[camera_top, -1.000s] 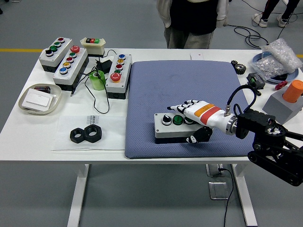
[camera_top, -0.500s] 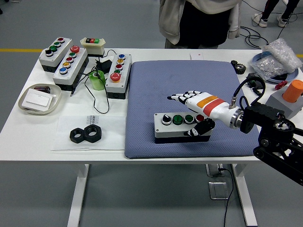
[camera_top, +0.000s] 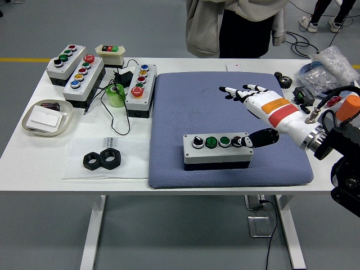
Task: Pick up the button,place it on the desk,press the button,press the button
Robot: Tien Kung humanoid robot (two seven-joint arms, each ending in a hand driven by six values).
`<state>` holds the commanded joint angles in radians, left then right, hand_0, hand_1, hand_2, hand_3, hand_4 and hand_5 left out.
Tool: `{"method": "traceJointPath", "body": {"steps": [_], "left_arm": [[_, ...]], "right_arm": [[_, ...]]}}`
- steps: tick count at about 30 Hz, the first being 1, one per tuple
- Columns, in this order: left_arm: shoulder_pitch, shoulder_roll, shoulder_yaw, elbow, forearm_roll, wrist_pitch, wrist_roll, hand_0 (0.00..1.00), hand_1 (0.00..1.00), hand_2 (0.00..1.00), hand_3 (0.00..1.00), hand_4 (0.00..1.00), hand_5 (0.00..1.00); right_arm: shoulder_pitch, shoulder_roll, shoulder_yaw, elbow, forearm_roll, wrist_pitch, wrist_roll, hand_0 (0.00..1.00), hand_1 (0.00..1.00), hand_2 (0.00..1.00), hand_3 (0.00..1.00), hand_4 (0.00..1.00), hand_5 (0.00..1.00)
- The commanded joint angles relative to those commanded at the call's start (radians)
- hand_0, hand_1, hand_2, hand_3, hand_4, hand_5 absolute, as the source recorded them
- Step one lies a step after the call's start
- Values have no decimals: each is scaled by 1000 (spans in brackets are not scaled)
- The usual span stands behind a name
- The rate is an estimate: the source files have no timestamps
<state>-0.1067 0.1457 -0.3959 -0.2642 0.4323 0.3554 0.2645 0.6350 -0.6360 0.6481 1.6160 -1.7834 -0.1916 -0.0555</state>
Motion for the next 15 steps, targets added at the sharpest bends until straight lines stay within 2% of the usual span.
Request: {"method": "traceJointPath", "body": {"steps": [2,3,8,9,14,15], "left_arm": [[1,1,1,0,0,0,-1,737,775,847,761,528,998],[2,1,1,0,0,0,-1,738,775,847,761,528,998],[3,0,-4,0,6,0,1,738,775,847,761,528,998],[3,-1,-5,0,8,0,1,738,775,847,762,528,998],[3,-2,-7,1,11,0,3,738,775,847,762,528,998],[3,-2,-7,1,11,0,3,738,775,847,761,529,998]], "right_arm": [[-14,-19,-18,1,43,9,3,505,264,346,965,806,2],[-16,-21,-23,0,50,9,2,259,2,128,709,539,2],[-34,-16,-59,-37,65,9,-34,259,2,128,709,539,2],[-36,-13,-64,-43,65,14,-41,204,2,78,635,609,2],[-43,-9,-68,-55,56,30,-60,204,2,78,635,609,2],[-45,-9,-68,-56,54,35,-62,140,2,58,634,581,2]]}}
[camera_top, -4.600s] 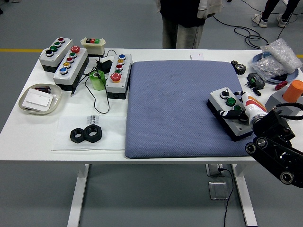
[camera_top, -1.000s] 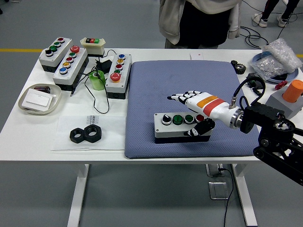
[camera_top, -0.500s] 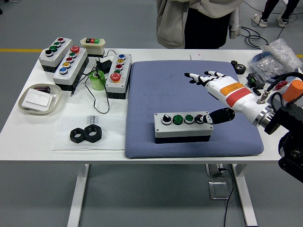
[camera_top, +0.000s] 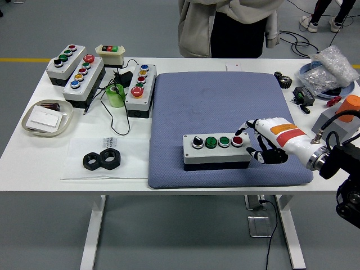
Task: Pick up the button,place it on the desk,press the button,press the button
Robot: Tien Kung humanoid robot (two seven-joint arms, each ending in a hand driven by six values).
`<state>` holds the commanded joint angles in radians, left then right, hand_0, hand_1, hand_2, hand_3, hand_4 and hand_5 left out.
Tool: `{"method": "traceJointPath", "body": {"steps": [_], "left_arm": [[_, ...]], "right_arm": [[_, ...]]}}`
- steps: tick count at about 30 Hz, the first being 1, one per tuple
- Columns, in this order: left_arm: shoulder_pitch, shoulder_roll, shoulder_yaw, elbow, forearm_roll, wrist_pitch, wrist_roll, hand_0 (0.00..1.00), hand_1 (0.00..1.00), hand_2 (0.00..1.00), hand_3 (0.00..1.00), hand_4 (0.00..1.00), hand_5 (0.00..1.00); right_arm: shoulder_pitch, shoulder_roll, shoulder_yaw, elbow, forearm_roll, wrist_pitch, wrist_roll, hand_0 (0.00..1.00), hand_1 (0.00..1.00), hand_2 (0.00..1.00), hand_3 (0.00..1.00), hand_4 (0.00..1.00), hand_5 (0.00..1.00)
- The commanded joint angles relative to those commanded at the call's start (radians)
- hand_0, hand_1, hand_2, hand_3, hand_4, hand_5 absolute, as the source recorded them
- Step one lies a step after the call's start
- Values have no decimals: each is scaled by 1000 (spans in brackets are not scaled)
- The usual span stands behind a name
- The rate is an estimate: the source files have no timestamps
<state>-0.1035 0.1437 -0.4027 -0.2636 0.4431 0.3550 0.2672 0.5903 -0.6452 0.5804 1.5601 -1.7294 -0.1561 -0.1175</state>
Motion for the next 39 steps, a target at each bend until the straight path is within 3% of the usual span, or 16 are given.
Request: {"method": "traceJointPath", "body": {"steps": [11,12,39], "left_arm": [[-3,2,5,-1,-6,0,-2,738,775,847,762,529,998],[-3,2,6,-1,-8,0,-3,738,775,847,761,528,998],[-9,4,9,-2,-9,1,-3,738,775,847,762,528,998]], "right_arm": [[-3,5,4,-15,-5,5,-10,126,2,54,648,563,2],[-3,6,4,-16,-5,3,-11,118,2,54,689,544,2],[34,32,-40,-54,-9,29,-27,113,2,58,698,503,2]]}}
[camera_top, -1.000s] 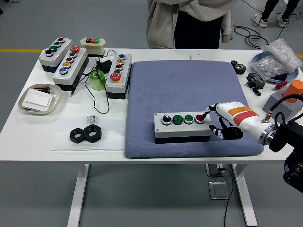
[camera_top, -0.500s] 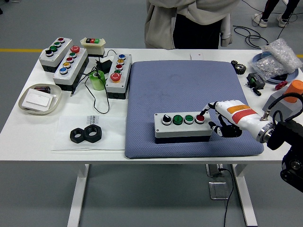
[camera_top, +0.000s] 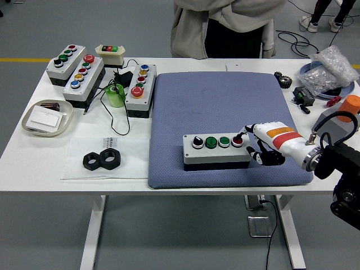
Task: Pick up the button,place it on the desk,press the button,press the button
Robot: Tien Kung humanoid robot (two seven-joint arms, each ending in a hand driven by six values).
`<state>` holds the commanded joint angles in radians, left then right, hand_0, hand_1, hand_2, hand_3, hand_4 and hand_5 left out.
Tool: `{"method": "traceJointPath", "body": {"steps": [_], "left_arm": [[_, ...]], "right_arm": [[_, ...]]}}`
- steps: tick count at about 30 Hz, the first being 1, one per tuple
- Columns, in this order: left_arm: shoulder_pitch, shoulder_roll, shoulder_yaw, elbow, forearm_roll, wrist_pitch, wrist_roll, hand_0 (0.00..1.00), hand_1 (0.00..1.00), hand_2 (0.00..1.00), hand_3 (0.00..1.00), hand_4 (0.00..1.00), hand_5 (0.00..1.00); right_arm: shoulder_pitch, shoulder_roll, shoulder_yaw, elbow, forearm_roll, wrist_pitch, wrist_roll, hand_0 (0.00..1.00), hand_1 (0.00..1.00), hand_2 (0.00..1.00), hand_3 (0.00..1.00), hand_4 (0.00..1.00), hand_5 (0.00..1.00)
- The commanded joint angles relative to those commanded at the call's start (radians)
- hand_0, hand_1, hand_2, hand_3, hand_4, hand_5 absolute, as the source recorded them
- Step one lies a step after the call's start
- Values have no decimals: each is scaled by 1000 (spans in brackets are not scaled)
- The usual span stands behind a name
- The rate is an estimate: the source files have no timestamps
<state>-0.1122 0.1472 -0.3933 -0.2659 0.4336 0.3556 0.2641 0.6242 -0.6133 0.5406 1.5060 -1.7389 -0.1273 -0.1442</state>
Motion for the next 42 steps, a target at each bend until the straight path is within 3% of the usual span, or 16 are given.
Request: {"method": "traceJointPath", "body": {"steps": [21,33,42], "left_arm": [[-2,-1,3,0,-6,1,-1,738,775,847,762,528,998],[0,-2,1,-1,-6,0,0,738,775,847,762,528,998],[-1,-3,5,-2,-11,2,0,738,775,847,762,527,998]], "right_arm": [[9,5,-25,3,-7,20,-11,111,2,60,691,495,2],[-1,-3,31,67,-17,-35,-7,109,2,59,699,497,2],[10,33,-9,51,-18,-25,-18,110,2,59,700,498,2]]}}
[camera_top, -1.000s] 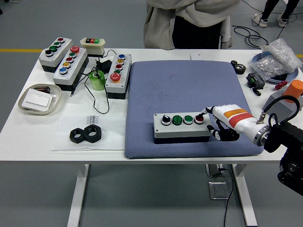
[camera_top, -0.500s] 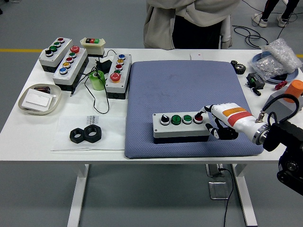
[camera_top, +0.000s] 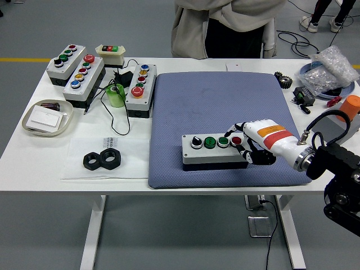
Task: Pick up the button,place it on the desk,press the button,press the button
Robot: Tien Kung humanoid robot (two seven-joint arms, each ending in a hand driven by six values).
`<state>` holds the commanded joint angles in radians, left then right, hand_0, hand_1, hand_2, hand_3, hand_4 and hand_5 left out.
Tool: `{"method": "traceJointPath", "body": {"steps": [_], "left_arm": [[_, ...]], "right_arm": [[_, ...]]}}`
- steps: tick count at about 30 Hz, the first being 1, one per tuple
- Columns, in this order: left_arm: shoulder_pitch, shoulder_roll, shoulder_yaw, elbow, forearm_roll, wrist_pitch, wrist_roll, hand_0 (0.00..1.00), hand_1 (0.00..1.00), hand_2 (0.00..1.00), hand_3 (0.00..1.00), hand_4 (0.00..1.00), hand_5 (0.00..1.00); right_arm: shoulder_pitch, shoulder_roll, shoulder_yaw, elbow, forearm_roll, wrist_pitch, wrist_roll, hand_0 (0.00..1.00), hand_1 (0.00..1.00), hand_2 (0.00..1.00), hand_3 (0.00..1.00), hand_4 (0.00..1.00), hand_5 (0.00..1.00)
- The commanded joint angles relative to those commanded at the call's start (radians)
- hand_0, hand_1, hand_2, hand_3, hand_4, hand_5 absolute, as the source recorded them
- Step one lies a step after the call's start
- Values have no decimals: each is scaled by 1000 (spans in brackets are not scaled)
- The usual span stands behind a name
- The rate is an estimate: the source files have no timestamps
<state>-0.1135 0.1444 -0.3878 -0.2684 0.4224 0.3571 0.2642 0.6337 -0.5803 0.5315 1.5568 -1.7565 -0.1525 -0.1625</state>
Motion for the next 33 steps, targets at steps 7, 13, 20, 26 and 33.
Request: {"method": "traceJointPath", "body": {"steps": [7,13,20,26,33], "left_arm": [[0,-1,-2,0,2,0,1,738,775,847,762,527,998],[0,-2,-3,-1,4,0,3,738,774,847,762,528,998],[1,-2,-5,0,6,0,3,738,774,847,762,528,998],[0,-2,-3,0,3,1,2,738,774,847,762,528,998],[0,-3,-3,0,3,1,2,738,774,846,761,528,998]], "right_arm": [[6,28,-10,-14,-2,3,-3,109,2,59,701,499,2],[4,28,-37,-33,1,6,-4,110,2,60,702,500,2],[6,31,-44,-36,-2,10,-8,111,2,60,703,504,2],[13,33,-56,-43,-6,22,-16,110,2,60,704,504,2],[17,32,-62,-47,-8,25,-18,110,2,59,705,505,2]]}}
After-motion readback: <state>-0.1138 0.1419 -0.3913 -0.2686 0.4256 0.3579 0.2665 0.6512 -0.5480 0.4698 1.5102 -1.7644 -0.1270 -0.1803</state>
